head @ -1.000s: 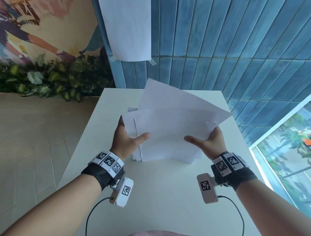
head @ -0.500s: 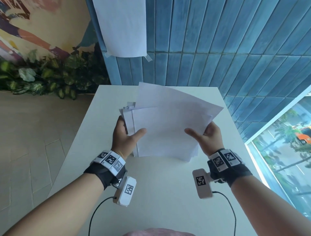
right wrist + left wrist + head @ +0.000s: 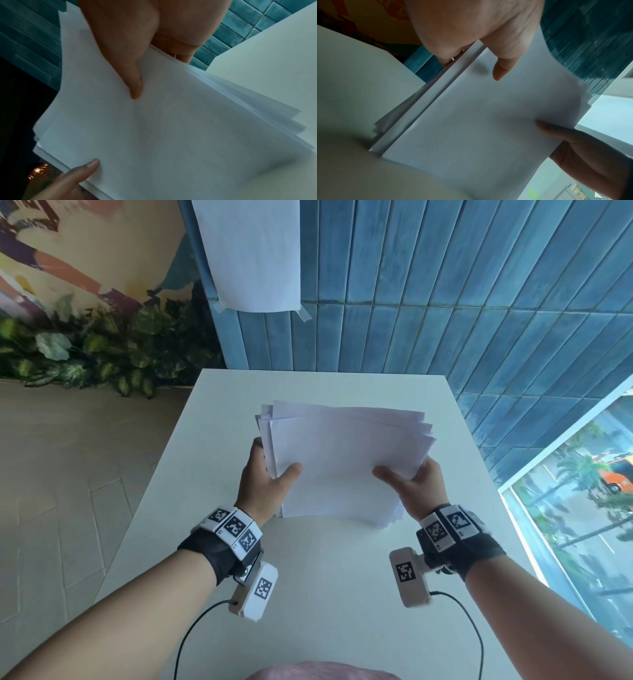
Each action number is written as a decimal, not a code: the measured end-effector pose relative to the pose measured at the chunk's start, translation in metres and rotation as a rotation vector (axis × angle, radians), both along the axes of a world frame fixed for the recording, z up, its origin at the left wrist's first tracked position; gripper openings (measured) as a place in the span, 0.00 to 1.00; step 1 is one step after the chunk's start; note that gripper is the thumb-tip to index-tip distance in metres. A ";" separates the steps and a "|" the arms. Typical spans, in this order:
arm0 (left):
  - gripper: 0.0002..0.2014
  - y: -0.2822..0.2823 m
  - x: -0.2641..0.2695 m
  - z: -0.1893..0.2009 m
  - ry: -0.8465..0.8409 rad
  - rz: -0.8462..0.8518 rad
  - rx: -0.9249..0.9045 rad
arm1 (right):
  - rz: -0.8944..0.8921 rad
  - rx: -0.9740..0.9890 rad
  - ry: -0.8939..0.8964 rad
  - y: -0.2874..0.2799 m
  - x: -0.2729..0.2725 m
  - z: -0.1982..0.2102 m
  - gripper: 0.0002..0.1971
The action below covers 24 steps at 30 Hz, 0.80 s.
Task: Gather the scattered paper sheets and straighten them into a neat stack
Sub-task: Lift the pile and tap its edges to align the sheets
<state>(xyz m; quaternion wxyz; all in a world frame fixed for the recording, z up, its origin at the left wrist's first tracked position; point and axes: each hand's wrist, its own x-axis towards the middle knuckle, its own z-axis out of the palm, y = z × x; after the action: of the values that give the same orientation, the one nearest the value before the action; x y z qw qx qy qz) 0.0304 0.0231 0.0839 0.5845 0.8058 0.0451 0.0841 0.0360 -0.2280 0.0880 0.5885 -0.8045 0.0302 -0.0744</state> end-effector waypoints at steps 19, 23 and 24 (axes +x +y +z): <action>0.27 -0.004 0.001 0.015 -0.079 0.029 -0.064 | -0.046 0.037 -0.009 0.008 0.004 0.005 0.15; 0.22 -0.009 0.002 0.023 -0.101 0.069 -0.117 | -0.072 0.059 -0.072 0.015 0.005 0.013 0.11; 0.22 -0.009 0.003 0.025 -0.111 0.080 -0.122 | -0.077 0.061 -0.093 0.017 0.006 0.016 0.12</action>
<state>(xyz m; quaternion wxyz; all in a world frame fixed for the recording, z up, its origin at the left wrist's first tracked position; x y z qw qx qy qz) 0.0334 0.0145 0.1091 0.6303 0.7603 0.0499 0.1489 0.0417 -0.2111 0.1040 0.6101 -0.7802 0.0362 -0.1334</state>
